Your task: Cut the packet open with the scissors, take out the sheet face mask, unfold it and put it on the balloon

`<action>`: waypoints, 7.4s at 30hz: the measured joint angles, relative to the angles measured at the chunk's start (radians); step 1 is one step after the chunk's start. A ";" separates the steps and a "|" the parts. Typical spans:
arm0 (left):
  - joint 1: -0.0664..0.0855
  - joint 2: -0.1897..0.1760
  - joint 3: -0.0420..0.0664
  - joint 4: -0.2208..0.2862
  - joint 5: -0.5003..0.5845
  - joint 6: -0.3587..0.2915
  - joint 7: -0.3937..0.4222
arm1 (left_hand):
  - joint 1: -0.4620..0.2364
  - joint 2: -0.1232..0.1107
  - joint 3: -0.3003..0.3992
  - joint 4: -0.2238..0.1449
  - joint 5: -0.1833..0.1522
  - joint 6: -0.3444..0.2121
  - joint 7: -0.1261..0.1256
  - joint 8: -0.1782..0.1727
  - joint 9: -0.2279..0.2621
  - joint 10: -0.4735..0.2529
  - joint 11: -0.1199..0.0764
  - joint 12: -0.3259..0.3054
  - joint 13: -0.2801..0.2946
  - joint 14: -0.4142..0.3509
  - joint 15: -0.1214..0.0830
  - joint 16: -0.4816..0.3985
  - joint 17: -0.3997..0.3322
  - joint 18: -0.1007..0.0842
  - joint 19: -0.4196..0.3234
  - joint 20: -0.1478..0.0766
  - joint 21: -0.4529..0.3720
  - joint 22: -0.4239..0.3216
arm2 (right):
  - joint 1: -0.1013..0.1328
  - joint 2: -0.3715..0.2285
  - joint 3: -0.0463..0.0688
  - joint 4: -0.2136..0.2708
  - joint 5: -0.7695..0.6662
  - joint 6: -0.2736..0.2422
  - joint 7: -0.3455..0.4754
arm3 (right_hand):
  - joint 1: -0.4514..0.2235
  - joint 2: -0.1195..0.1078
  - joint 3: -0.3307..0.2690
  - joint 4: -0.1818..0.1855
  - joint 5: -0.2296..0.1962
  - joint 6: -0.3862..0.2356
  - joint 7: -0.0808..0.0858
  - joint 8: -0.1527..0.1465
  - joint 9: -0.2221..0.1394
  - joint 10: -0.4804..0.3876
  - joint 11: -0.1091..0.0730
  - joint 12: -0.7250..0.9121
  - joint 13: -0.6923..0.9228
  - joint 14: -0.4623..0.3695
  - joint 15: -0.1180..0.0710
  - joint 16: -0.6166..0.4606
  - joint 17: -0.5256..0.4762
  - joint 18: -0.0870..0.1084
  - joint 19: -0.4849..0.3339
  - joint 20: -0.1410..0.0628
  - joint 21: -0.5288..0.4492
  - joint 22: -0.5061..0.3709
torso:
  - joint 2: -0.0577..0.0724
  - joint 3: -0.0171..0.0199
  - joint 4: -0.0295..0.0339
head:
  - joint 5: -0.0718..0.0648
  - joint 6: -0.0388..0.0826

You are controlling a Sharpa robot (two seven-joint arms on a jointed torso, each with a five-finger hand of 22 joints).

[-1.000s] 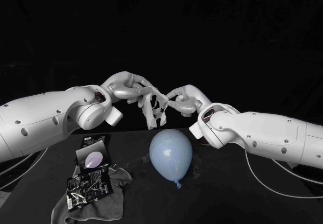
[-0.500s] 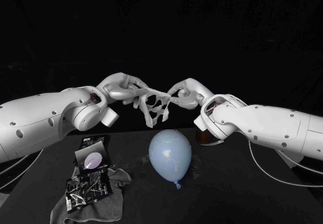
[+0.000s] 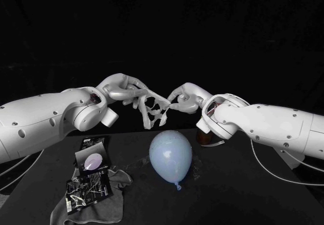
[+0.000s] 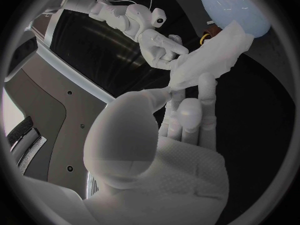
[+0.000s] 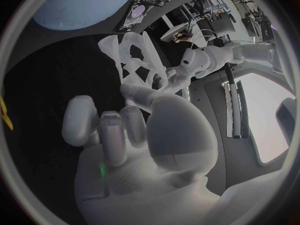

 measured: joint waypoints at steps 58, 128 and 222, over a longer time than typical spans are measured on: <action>-0.049 -0.003 -0.033 -0.005 0.155 0.084 -0.003 | -0.015 0.015 -0.119 0.033 -0.001 0.075 -0.029 -0.083 0.041 -0.053 -0.007 0.027 0.035 -0.024 -0.004 -0.019 -0.051 0.004 -0.012 -0.002 -0.039 -0.026 | 0.094 -0.053 0.020 0.075 -0.003 0.007 -0.048 | 0.008 -0.008 -0.014 -0.008 0.014 0.016 -0.009 0.009 0.007 0.008 -0.001 0.027 0.000 0.000 -0.007 0.001 0.000 -0.006 0.038 -0.009 0.050 0.001 | -0.006 -0.0005 -0.0012 | -0.014 0.015; -0.070 0.018 -0.028 -0.001 0.129 -0.030 0.021 | 0.078 0.025 -0.175 -0.002 0.000 0.145 -0.023 -0.161 -0.016 -0.151 0.002 0.087 0.027 -0.082 0.005 0.013 -0.070 0.010 -0.028 0.015 -0.058 -0.023 | 0.110 -0.043 0.012 0.055 -0.046 0.013 -0.135 | 0.008 -0.008 -0.013 -0.008 0.014 0.021 -0.011 0.014 0.006 0.008 -0.008 0.033 0.000 0.000 -0.007 0.001 0.001 -0.007 0.048 -0.012 0.067 0.001 | -0.005 -0.0012 -0.0017 | -0.019 0.023; -0.220 0.110 -0.013 -0.043 0.217 -0.131 -0.006 | -0.001 -0.033 -0.506 0.214 0.009 0.055 0.033 -0.369 0.044 -0.302 0.059 0.079 -0.125 -0.249 0.064 -0.169 -0.368 0.003 -0.033 0.077 -0.331 -0.231 | 0.110 -0.023 0.013 0.106 -0.099 -0.197 -0.074 | 0.008 -0.008 -0.013 -0.008 -0.002 0.030 -0.015 0.011 0.006 0.006 -0.010 0.042 0.000 -0.002 -0.012 0.001 0.000 -0.008 0.059 -0.016 0.074 0.000 | -0.005 -0.0025 -0.0001 | -0.015 0.017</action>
